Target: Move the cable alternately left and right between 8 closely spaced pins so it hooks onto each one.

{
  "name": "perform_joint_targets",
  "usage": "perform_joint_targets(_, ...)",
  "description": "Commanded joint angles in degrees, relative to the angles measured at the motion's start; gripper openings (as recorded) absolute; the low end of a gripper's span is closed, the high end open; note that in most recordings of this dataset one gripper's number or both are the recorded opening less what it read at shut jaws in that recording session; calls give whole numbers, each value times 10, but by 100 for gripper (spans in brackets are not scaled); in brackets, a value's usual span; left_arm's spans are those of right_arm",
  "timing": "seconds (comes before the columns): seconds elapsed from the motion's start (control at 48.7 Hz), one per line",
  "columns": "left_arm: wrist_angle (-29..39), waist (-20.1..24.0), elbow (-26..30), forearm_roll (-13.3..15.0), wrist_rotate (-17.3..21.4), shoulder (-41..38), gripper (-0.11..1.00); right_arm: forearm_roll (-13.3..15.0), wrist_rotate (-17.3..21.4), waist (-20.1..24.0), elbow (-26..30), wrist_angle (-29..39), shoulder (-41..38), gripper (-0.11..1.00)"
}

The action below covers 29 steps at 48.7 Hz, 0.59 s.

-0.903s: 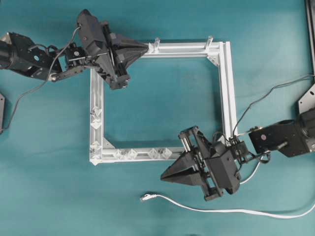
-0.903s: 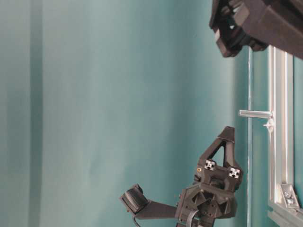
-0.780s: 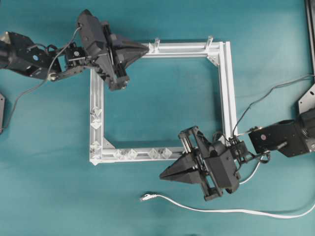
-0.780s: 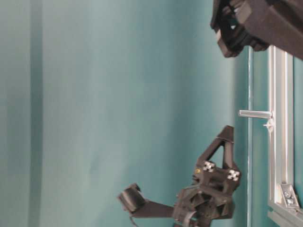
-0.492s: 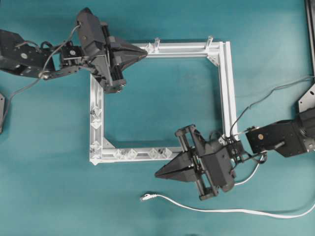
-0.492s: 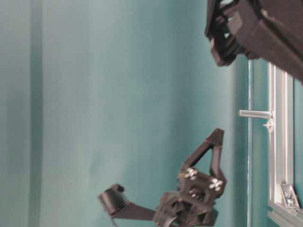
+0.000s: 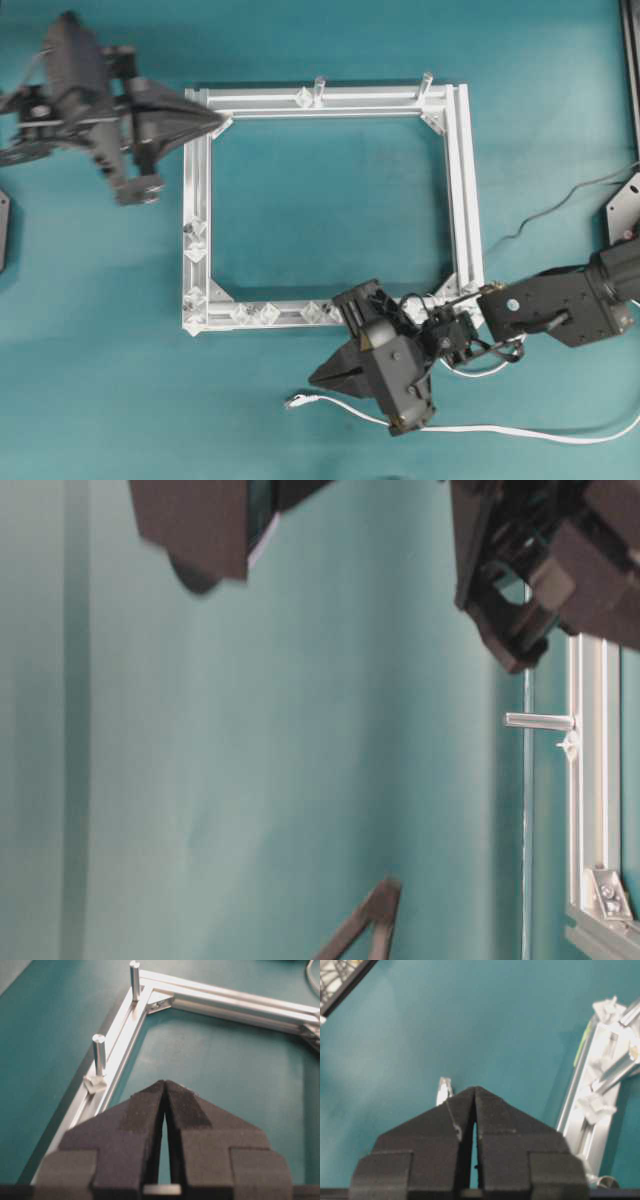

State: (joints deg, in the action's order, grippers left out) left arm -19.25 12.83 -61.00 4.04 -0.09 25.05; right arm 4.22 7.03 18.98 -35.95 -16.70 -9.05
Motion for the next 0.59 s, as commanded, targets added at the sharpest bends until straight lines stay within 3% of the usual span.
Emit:
perform_joint_targets(0.0, 11, -3, -18, -2, 1, 54, 0, -2, 17, 3, 22, 28, 20, 0)
perform_joint_targets(0.246, 109, -4, -82, -2, 2, 200, 1, 0, 32, 14, 58, 111, 4, 4)
perform_joint_targets(0.472, 214, -3, -126, -3, 4, 361, 0, 0, 34, 33, 113, 178, -33, 59)
perform_joint_targets(0.574, 261, -3, -145, -3, 4, 441, 0, 0, 34, 37, 140, 220, -54, 46)
